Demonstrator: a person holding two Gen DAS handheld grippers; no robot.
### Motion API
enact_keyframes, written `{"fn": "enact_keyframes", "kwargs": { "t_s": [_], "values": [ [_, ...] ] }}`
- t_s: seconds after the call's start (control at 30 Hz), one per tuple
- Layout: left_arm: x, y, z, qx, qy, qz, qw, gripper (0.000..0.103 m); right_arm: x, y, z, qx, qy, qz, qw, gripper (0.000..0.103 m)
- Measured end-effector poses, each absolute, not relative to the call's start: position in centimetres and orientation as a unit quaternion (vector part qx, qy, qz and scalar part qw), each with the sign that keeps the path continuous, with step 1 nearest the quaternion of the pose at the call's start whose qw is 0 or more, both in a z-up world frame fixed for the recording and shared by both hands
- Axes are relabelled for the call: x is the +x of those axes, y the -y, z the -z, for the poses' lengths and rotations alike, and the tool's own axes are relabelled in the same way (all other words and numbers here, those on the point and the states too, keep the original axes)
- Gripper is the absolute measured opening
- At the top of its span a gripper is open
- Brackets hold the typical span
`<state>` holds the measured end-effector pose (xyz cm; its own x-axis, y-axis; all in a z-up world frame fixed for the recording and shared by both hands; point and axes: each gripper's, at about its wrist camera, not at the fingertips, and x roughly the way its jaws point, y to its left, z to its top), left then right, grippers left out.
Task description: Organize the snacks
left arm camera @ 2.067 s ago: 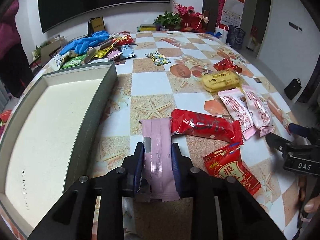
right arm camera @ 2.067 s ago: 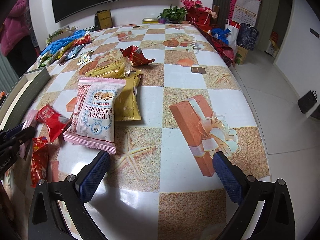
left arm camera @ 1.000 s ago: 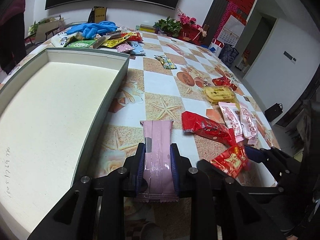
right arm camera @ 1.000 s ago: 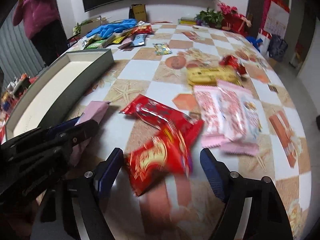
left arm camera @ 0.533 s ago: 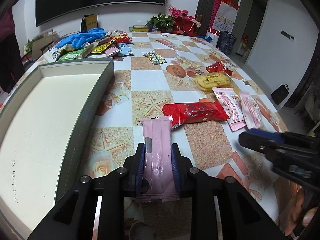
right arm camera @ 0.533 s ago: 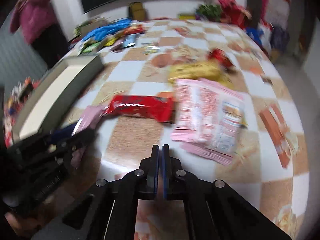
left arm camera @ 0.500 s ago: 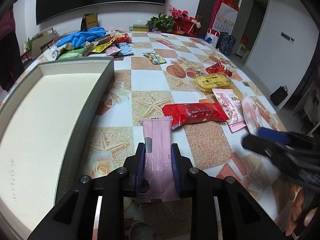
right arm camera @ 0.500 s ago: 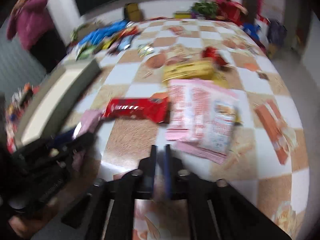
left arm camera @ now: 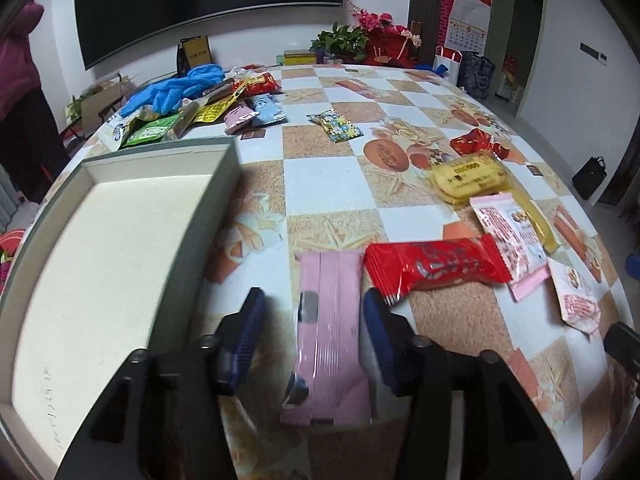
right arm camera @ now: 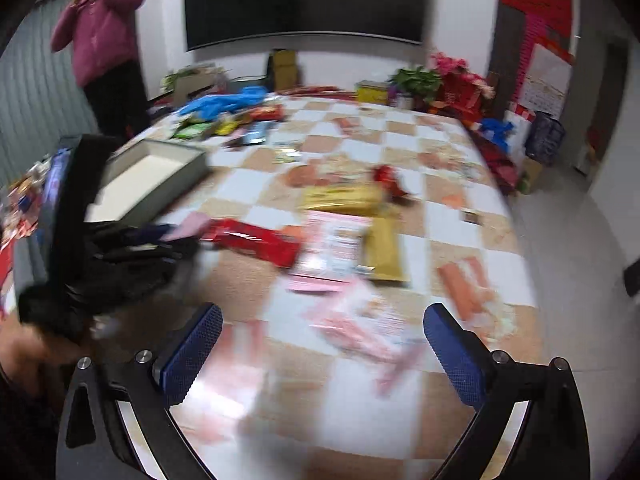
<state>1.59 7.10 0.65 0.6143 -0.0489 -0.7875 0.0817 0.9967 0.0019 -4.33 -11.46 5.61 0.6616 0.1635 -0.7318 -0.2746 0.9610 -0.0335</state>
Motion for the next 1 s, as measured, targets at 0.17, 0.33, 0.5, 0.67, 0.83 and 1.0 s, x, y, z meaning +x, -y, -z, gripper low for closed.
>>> {"fn": "enact_keyframes", "kwargs": {
  "t_s": [0.17,0.33,0.5,0.67,0.83,1.0],
  "values": [
    [2.8,-7.3,-0.1,0.018,-0.462,0.033,0.886,0.103,-1.8,14.1,-3.6,-0.039,-0.440,-0.124,0.889,0.101],
    [2.7,-7.2,-0.1,0.020,-0.458,0.037,0.888,0.103,0.2,12.9,-0.9,-0.083,-0.482,-0.154,0.858,0.101],
    [3.2,-7.3,0.0,0.022,-0.457,0.050,0.888,0.103,0.0,13.0,-0.3,-0.095,-0.470,-0.158,0.863,0.102],
    [3.3,-7.4,0.0,0.022,-0.457,0.050,0.888,0.103,0.7,13.0,-0.2,-0.101,-0.464,-0.160,0.866,0.102],
    [3.3,-7.3,0.0,0.022,-0.457,0.050,0.888,0.103,0.8,13.2,-0.2,-0.097,-0.463,-0.163,0.866,0.102],
    [3.3,-7.4,0.0,0.022,-0.457,0.050,0.888,0.103,0.7,13.3,-0.2,-0.097,-0.464,-0.163,0.865,0.102]
  ]
}}
